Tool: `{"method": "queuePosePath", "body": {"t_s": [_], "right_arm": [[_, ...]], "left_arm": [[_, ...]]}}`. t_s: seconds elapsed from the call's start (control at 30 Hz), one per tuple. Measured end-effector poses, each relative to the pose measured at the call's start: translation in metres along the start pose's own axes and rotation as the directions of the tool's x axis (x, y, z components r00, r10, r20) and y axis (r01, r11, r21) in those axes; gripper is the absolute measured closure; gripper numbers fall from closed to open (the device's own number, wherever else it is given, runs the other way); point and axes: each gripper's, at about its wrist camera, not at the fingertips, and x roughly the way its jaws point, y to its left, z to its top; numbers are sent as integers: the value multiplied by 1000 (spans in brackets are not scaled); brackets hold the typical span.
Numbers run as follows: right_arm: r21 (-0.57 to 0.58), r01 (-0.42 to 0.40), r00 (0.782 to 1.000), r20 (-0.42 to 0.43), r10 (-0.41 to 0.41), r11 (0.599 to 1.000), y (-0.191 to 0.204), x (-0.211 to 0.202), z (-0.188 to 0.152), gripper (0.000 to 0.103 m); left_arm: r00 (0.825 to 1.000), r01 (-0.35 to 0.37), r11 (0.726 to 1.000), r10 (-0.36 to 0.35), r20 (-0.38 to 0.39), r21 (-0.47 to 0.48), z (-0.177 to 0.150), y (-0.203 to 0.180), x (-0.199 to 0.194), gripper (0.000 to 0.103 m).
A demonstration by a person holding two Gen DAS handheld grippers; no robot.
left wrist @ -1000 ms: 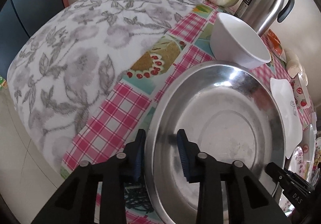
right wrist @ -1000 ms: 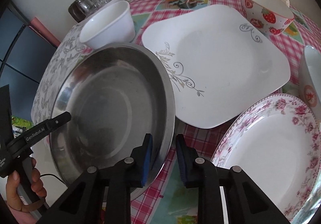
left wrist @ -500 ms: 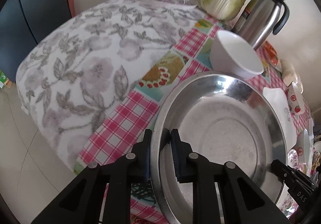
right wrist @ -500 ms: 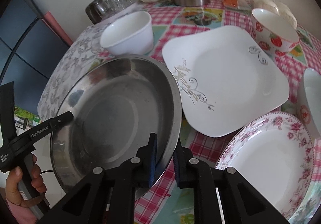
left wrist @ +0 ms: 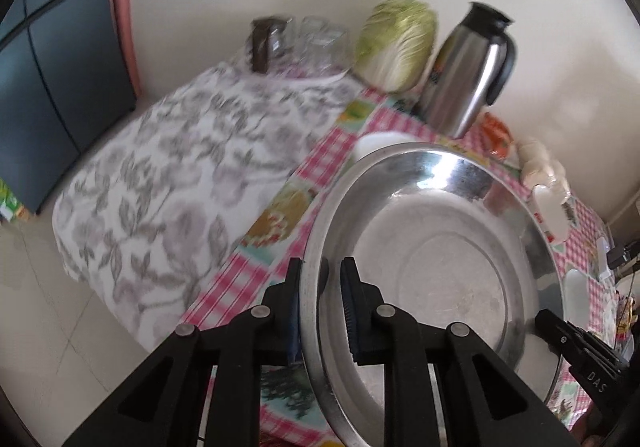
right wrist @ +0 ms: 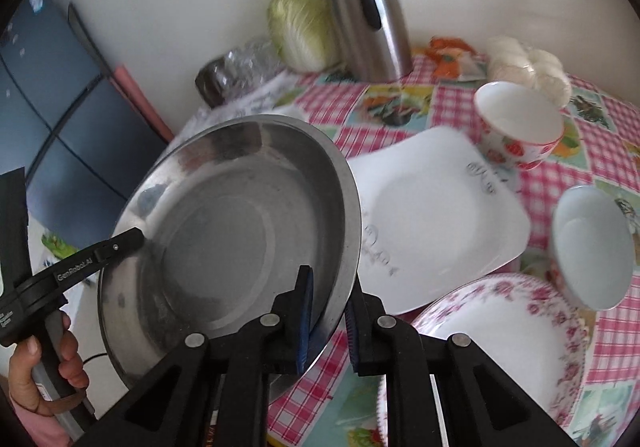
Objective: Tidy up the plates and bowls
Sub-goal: 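Lift the steel basin with both tools and carry it toward the table center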
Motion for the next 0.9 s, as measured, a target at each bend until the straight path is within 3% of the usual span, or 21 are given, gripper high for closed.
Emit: {"method": "queuePosePath", "body": {"t_s": [0.23, 0.5, 0.9], "right_arm": [[105, -11, 994, 110, 0, 994, -41, -36, 18, 87], [194, -26, 977, 213, -16, 981, -90, -70, 34, 87], [251, 31, 969, 229, -91, 967, -141, -80, 43, 87]], "left_arm": [[999, 26, 996, -29, 32, 80, 27, -59, -18, 84], [999, 39, 988, -42, 18, 147, 40, -118, -8, 84], [995, 74, 981, -62, -74, 180, 48, -166, 30, 84]]}}
